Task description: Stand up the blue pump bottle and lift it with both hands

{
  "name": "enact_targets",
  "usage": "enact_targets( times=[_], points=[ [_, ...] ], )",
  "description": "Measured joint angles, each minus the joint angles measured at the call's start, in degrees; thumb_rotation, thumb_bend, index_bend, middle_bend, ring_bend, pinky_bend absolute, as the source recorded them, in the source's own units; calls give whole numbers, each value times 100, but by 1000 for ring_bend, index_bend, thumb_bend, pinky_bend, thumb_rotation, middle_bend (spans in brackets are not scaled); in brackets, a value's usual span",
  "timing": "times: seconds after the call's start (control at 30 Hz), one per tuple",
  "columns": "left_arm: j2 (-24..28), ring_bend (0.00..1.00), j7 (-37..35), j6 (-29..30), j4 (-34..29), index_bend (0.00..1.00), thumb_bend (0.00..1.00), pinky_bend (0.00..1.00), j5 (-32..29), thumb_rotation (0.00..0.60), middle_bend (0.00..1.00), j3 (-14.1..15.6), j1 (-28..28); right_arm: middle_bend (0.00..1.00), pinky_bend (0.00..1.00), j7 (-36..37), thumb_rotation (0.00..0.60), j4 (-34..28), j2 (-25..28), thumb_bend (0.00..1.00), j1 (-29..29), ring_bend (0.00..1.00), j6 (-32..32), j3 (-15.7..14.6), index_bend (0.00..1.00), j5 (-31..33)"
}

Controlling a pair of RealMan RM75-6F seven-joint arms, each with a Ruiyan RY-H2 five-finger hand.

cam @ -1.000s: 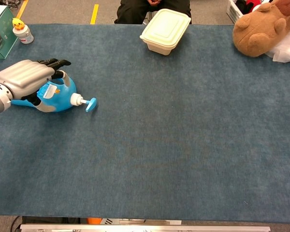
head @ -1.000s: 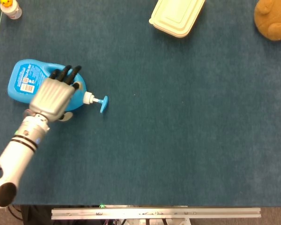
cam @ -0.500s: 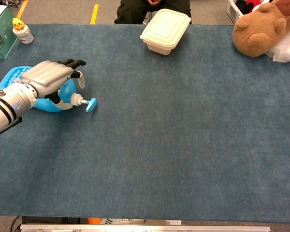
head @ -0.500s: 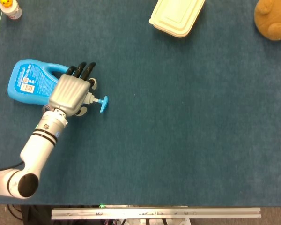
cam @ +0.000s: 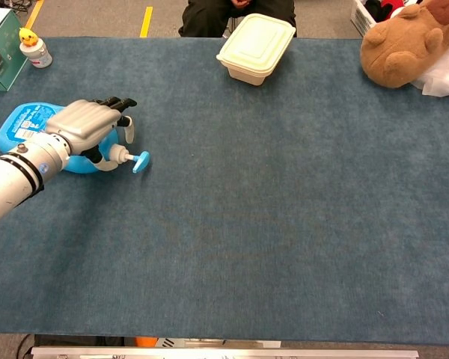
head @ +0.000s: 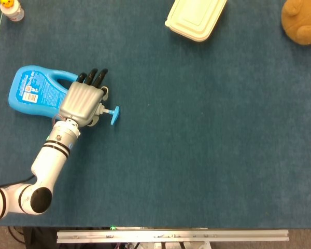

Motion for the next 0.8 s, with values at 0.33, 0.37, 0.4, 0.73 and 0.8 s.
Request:
enact_targets(
  times=[0.33, 0.37, 0.4, 0.73, 0.8],
  points=[
    [-132, 0, -99, -72, 186, 436, 255, 149, -47, 600, 51, -9, -42, 272, 278, 56, 600, 53, -8, 17, -3, 266, -13, 13, 133, 25],
    [-143, 0, -101, -76, 200, 439, 255, 149, -55, 600, 53, -12, -48, 272, 278, 62, 600, 58, -10, 17, -4, 265, -14, 15, 133, 31],
    [-151, 0, -102, -82, 213, 442, 255, 149, -63, 600, 55, -16, -55, 272, 278, 66, 600, 63, -12, 17, -5, 265, -18, 16, 133, 35],
    [-92, 0, -41, -91, 168, 457, 263, 149, -98, 600, 64, -3, -103, 272, 278, 93, 600, 80, -12, 17, 0, 265, -38, 19, 133, 39],
    [-87, 0, -34, -99, 170, 465, 263, 148, -119, 600, 67, 0, -111, 272, 278, 104, 600, 88, -19, 17, 1, 265, -27, 23, 133, 30]
  ],
)
